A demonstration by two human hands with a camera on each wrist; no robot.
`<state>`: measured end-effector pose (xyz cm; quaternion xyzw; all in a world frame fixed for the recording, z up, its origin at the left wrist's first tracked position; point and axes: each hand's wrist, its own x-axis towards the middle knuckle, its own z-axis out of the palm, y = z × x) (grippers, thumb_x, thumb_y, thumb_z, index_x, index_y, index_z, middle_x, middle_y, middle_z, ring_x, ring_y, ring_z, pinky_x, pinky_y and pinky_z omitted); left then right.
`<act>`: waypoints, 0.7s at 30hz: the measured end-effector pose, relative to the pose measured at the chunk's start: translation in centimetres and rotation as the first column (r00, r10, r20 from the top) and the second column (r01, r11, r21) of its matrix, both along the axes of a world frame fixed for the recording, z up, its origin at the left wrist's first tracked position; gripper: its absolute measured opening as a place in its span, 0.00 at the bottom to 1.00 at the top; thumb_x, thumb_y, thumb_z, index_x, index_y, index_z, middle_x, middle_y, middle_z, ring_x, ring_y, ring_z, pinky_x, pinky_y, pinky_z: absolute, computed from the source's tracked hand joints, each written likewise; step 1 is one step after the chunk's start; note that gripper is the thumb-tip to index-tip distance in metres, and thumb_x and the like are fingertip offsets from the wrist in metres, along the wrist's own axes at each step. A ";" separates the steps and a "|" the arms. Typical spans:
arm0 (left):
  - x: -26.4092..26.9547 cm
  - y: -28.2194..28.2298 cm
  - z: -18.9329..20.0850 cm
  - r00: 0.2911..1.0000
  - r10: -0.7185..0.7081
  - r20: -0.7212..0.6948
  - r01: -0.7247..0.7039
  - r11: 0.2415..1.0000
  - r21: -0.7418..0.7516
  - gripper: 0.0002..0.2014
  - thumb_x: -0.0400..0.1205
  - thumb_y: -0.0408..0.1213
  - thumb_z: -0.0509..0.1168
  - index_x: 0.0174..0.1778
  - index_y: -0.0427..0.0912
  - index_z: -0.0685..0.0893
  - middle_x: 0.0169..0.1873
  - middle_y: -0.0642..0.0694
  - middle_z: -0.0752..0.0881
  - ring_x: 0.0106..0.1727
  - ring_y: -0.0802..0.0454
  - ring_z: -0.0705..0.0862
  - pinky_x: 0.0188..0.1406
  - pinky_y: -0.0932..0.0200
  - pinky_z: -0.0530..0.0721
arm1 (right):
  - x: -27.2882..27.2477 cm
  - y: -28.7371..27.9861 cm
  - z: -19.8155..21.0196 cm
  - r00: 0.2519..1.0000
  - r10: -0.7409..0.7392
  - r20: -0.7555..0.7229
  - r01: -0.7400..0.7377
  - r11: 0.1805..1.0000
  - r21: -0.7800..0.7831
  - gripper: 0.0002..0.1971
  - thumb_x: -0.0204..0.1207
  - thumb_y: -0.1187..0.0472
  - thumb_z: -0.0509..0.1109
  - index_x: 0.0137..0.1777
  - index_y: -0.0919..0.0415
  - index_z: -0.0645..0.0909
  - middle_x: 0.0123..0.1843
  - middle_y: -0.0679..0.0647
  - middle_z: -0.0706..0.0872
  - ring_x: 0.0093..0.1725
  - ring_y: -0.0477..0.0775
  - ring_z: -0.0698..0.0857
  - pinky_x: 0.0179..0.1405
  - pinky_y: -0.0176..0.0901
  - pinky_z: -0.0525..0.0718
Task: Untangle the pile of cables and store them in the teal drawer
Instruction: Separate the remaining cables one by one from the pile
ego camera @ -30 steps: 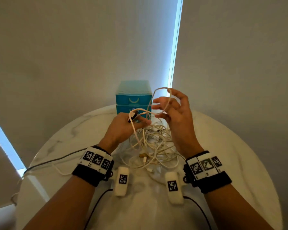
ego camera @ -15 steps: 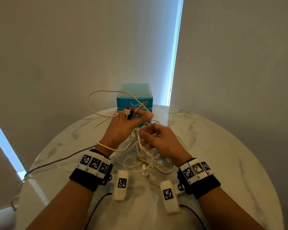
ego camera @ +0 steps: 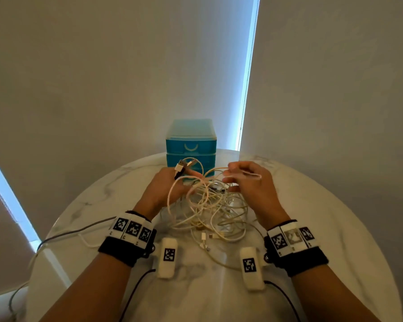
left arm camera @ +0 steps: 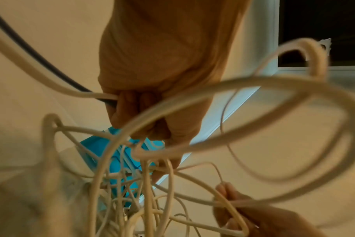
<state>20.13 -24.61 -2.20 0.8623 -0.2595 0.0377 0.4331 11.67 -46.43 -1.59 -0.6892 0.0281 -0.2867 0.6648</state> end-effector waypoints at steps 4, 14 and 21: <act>-0.1 -0.4 0.0 0.998 -0.034 -0.050 0.035 0.999 0.018 0.08 0.77 0.51 0.84 0.50 0.66 0.96 0.29 0.68 0.89 0.34 0.70 0.85 0.45 0.55 0.83 | -0.6 -0.1 1.9 0.971 -0.034 0.237 0.005 0.993 0.121 0.11 0.91 0.60 0.70 0.63 0.69 0.86 0.51 0.59 0.96 0.51 0.56 0.96 0.46 0.45 0.92; -0.7 -0.7 0.6 0.999 -0.031 -0.038 0.027 0.995 -0.099 0.04 0.81 0.49 0.80 0.41 0.62 0.97 0.37 0.62 0.93 0.41 0.65 0.89 0.48 0.54 0.84 | 0.7 2.6 -0.3 0.983 0.161 0.084 -0.166 0.984 0.062 0.14 0.92 0.55 0.68 0.66 0.67 0.84 0.54 0.60 0.95 0.54 0.58 0.96 0.56 0.57 0.95; -0.8 -0.2 1.2 0.982 0.081 -0.172 -0.140 0.921 -0.364 0.09 0.86 0.46 0.73 0.45 0.50 0.96 0.32 0.65 0.90 0.34 0.66 0.85 0.39 0.64 0.77 | 0.6 -1.4 1.3 0.979 0.140 0.151 -0.158 0.980 0.119 0.10 0.94 0.68 0.59 0.66 0.66 0.81 0.41 0.53 0.93 0.40 0.56 0.91 0.34 0.42 0.91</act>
